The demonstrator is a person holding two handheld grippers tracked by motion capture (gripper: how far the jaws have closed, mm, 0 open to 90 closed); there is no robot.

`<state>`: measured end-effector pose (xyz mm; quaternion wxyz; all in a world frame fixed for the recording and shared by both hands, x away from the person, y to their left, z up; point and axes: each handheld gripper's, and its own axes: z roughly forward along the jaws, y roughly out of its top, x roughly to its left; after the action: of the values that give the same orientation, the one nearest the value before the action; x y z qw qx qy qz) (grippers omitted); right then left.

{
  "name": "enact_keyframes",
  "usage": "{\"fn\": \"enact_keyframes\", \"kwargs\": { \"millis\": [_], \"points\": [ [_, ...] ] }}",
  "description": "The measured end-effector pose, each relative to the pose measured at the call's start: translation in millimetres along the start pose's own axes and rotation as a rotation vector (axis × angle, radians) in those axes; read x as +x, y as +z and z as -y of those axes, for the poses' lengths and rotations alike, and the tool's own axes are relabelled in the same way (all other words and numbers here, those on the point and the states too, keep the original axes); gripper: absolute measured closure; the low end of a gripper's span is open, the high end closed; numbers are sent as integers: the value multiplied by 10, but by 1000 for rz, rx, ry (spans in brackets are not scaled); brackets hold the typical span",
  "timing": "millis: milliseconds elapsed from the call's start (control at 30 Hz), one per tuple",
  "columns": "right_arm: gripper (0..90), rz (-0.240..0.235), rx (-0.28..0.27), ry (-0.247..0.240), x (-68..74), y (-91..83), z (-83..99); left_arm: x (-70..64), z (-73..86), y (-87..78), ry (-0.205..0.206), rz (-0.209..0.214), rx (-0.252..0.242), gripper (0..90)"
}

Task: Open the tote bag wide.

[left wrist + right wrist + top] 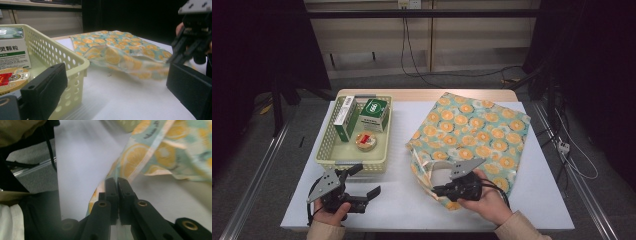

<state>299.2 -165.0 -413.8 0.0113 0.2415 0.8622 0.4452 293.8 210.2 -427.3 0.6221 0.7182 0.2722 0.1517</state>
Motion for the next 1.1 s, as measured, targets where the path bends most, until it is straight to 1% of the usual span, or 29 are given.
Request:
{"fn": "enact_keyframes", "kwargs": {
  "millis": [67, 133, 167, 233, 267, 333, 400, 500, 600, 633, 667, 700, 733, 767, 833, 967, 1033, 1100],
  "points": [
    [883, 18, -15, 12, -70, -122, -44, 0, -2, 2, 0, 1, 0, 30],
    [883, 14, -56, 46, -146, -233, -76, -1, -5, 5, 2, 2, 0, 30],
    [883, 25, -68, 56, -176, -279, -90, -4, -5, 9, 0, 1, 0, 30],
    [883, 45, -71, 66, -208, -334, -107, -7, -3, 15, -3, 2, 1, 30],
    [883, 46, -68, 62, -211, -340, -107, -6, -3, 18, 0, 2, 2, 30],
    [882, 45, -63, 52, -202, -325, -106, -3, -4, 18, 4, 3, 3, 30],
    [881, 39, -56, 55, -188, -276, -90, -7, -5, 17, -3, 2, 0, 30],
    [877, 31, -26, 50, -161, -134, -37, -6, -5, 14, 2, 2, 1, 30],
    [882, 20, 13, 47, -164, 13, 43, -5, -5, 7, 2, 1, 0, 30],
    [884, 28, 16, 40, -172, 43, 64, -2, -5, 5, 3, 2, -1, 30],
    [884, 30, 14, 46, -183, 54, 78, 1, -4, 4, 2, 1, 0, 30],
    [884, 22, 13, 55, -199, 56, 84, 3, -2, 5, 0, 1, -1, 30],
    [884, 26, 10, 55, -216, 48, 83, 6, 1, 7, 0, 2, 0, 31],
    [884, 35, 8, 54, -237, 26, 75, 7, 1, 8, 0, 2, 2, 30],
    [885, 39, -16, 71, -298, -55, 44, 2, -1, 8, 0, 3, 0, 30],
    [885, 99, -55, 86, -449, -275, -42, 5, -3, 10, -1, 1, -1, 30],
    [885, 136, -54, 93, -544, -376, -72, 4, -2, 11, -1, 2, 0, 30],
    [885, 157, -73, 111, -649, -466, -87, -3, -4, 11, -1, 2, 0, 30]
  ]
}}
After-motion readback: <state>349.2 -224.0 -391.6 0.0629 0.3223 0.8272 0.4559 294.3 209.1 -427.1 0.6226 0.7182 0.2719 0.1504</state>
